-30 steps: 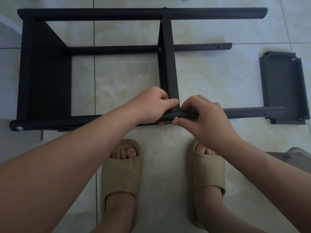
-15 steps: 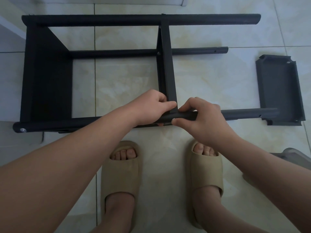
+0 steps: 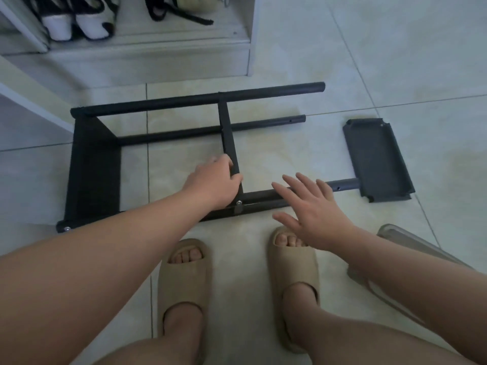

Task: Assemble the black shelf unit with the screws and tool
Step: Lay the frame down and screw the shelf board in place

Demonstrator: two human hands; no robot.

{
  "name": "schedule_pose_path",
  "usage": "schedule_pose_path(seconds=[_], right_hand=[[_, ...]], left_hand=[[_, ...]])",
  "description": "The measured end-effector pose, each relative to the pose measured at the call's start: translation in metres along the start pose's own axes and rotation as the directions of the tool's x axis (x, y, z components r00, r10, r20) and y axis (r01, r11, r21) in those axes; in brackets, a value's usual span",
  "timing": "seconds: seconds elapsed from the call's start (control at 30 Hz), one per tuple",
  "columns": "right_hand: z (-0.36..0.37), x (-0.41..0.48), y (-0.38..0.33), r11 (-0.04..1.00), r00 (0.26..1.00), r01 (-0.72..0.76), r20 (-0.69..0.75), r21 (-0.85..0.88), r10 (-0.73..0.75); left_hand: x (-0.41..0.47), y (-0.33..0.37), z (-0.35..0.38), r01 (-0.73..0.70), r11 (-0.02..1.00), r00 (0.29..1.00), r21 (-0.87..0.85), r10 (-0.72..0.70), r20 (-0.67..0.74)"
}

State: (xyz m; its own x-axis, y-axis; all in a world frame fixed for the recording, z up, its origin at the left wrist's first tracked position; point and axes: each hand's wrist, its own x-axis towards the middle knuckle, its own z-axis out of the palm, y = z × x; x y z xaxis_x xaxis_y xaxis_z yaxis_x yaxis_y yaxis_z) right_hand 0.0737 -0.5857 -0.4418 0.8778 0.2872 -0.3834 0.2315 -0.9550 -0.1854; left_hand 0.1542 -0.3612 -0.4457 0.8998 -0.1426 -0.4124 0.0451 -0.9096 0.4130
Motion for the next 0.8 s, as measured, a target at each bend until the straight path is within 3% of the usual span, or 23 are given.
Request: schedule_pose_path(seconds=[0.13, 0.23, 0.33, 0.43, 0.67, 0.73, 0.8], right_hand=[[0.000, -0.042, 0.037, 0.997, 0.998, -0.055, 0.016, -0.050, 0.056], [0.002, -0.080, 0.071, 0.988, 0.990, -0.139, 0.012, -0.067, 0.140], [0.011, -0.119, 0.102, 0.971, 0.972, -0.233, 0.030, -0.044, 0.234], [0.023, -0.157, 0.131, 0.944, 0.943, -0.330, 0.036, -0.006, 0.330], [0.068, -0.221, 0.182, 0.871, 0.875, -0.475, -0.040, 0.127, 0.483], [0.087, -0.226, 0.194, 0.848, 0.859, -0.505, 0.000, 0.161, 0.511], [0.101, -0.226, 0.203, 0.803, 0.830, -0.557, 0.104, 0.211, 0.548]], left_hand=[[-0.012, 0.043, -0.002, -0.273, 0.930, 0.959, 0.247, 0.284, -0.010], [-0.020, 0.089, 0.004, -0.488, 0.783, 0.856, 0.385, 0.515, 0.039], [-0.026, 0.135, 0.021, -0.647, 0.630, 0.744, 0.430, 0.646, 0.172], [-0.032, 0.178, 0.052, -0.752, 0.456, 0.630, 0.475, 0.708, 0.318], [-0.055, 0.230, 0.142, -0.893, 0.245, 0.423, 0.377, 0.742, 0.520], [-0.063, 0.228, 0.164, -0.921, 0.170, 0.359, 0.351, 0.723, 0.591], [-0.069, 0.221, 0.181, -0.930, 0.132, 0.337, 0.345, 0.682, 0.649]])
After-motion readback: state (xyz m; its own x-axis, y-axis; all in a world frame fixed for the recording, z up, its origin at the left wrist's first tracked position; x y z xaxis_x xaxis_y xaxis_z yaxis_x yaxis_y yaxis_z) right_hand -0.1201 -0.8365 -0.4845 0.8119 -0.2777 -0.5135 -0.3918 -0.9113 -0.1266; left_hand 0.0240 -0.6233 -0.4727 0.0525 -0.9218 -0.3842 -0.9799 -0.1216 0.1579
